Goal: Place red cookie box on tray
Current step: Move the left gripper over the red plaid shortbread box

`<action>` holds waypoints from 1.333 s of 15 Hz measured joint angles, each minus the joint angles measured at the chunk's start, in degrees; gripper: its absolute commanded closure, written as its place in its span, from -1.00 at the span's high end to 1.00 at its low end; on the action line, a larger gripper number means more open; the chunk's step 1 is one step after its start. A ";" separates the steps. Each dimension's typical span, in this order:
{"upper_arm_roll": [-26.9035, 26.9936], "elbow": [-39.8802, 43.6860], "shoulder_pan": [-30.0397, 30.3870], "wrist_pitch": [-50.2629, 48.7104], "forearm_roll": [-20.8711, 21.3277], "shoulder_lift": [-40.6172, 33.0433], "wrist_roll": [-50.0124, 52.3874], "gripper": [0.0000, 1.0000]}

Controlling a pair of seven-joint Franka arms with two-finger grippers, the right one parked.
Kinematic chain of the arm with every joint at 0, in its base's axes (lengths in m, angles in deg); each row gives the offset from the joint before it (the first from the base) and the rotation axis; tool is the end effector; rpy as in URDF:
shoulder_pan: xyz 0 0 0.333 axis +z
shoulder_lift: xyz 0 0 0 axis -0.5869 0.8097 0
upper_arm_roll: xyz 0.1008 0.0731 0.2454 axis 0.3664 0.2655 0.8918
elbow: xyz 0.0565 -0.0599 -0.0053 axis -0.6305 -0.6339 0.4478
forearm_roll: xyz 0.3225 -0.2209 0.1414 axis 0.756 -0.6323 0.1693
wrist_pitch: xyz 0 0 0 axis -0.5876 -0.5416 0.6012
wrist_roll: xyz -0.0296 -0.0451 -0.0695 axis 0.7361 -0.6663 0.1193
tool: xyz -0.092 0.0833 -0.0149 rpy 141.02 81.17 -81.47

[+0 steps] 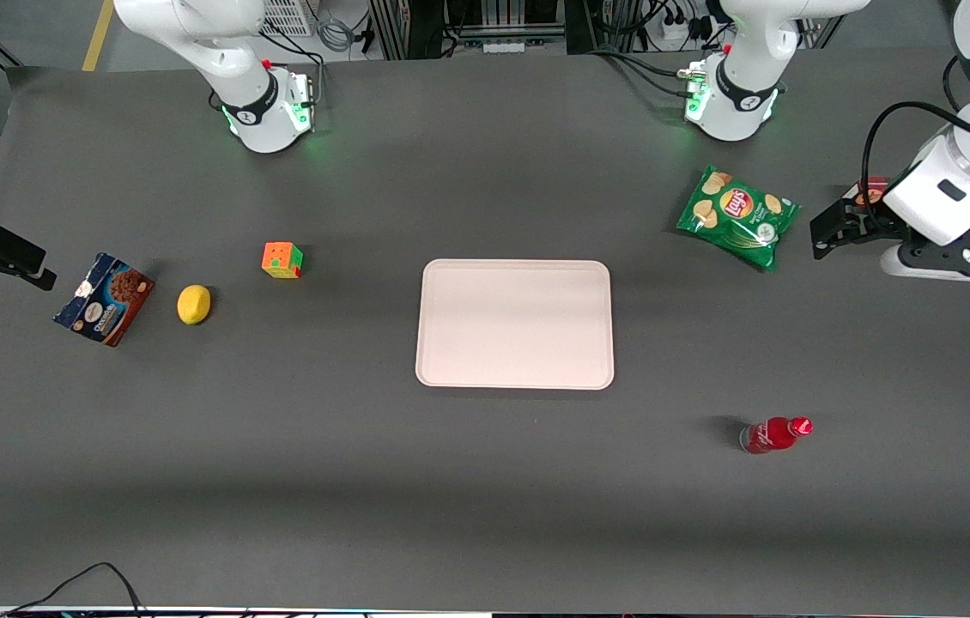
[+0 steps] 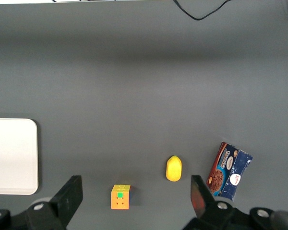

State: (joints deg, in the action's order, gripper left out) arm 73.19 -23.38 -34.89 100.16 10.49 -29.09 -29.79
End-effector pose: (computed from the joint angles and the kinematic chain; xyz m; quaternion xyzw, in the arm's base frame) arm 0.5696 -0.0764 0.5251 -0.9988 0.0490 -0.0034 0.0020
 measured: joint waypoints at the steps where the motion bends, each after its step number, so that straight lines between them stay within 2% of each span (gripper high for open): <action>1: 0.00 0.00 0.00 0.00 0.00 0.00 0.00 1.00; 7: 0.03 0.00 0.01 -0.02 0.02 0.00 -0.14 1.00; 10: 0.23 0.00 0.46 -0.05 0.12 0.02 -6.78 1.00; 14: 0.76 0.00 3.45 -0.35 0.75 0.02 -23.28 1.00; 20: 3.33 -3.69 8.86 -0.90 4.32 -1.91 -60.18 1.00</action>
State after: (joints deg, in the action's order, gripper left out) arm 76.52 -27.07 -26.03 99.26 14.81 -31.01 -89.97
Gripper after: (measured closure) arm 0.000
